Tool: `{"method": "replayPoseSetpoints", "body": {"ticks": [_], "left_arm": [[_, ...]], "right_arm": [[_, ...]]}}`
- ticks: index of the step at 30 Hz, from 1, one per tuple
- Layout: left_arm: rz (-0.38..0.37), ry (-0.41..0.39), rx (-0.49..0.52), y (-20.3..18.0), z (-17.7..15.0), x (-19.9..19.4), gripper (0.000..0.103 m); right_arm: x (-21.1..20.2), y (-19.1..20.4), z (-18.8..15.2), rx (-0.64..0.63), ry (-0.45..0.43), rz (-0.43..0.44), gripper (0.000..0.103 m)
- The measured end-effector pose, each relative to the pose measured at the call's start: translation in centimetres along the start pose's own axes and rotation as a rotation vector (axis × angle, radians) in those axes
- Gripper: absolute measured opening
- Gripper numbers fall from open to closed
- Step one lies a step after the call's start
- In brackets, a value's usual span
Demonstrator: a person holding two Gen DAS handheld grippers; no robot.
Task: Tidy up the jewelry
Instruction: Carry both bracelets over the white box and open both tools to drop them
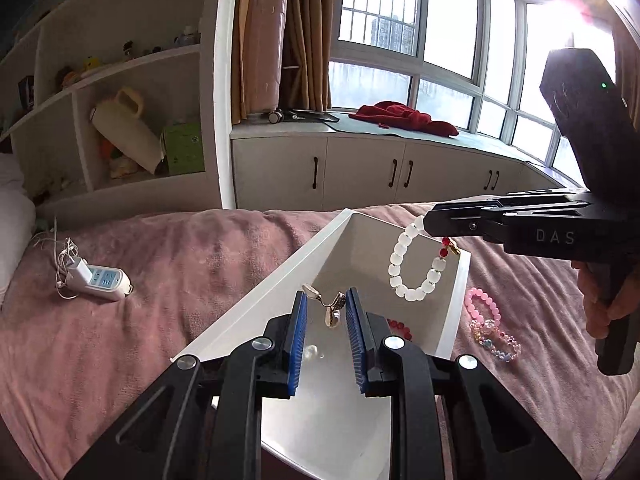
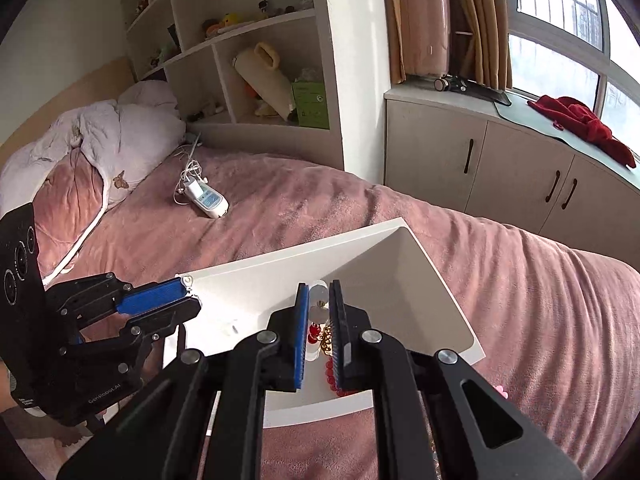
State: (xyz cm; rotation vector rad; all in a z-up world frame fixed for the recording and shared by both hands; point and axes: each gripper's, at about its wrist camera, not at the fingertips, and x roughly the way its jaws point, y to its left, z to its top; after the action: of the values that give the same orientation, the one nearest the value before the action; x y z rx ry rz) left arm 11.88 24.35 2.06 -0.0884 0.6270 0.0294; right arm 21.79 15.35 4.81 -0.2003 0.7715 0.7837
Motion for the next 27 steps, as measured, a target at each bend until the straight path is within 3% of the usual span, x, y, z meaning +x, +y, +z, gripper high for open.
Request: {"method": "replayPoseSetpoints", "body": {"ticks": [2, 5, 9, 15, 18, 27], "left_arm": [[0.002, 0.016, -0.010, 0.5, -0.5, 0.7, 0.025], [0.006, 0.029, -0.019, 0.7, -1.3, 1.6, 0.037], [0.008, 0.055, -0.030, 0.9, -2.0, 2.7, 0.044], [0.014, 0.082, -0.012, 0.3, -2.8, 3.8, 0.045], [0.013, 0.091, -0.007, -0.2, -3.0, 4.2, 0.045], [-0.017, 0.079, 0.013, -1.8, -2.5, 4.3, 0.044]], "right_arm": [[1.5, 0.1, -0.3, -0.006, 0.023, 0.002, 0.011], [3.6, 0.0, -1.2, -0.007, 0.054, 0.005, 0.011], [5.9, -0.2, -2.4, -0.015, 0.095, 0.004, 0.011], [8.4, -0.5, -3.2, -0.013, 0.143, 0.000, 0.016], [8.2, -0.8, -3.0, 0.012, 0.119, 0.005, 0.024], [3.3, -3.9, -2.8, 0.038, 0.016, -0.009, 0.026]]}}
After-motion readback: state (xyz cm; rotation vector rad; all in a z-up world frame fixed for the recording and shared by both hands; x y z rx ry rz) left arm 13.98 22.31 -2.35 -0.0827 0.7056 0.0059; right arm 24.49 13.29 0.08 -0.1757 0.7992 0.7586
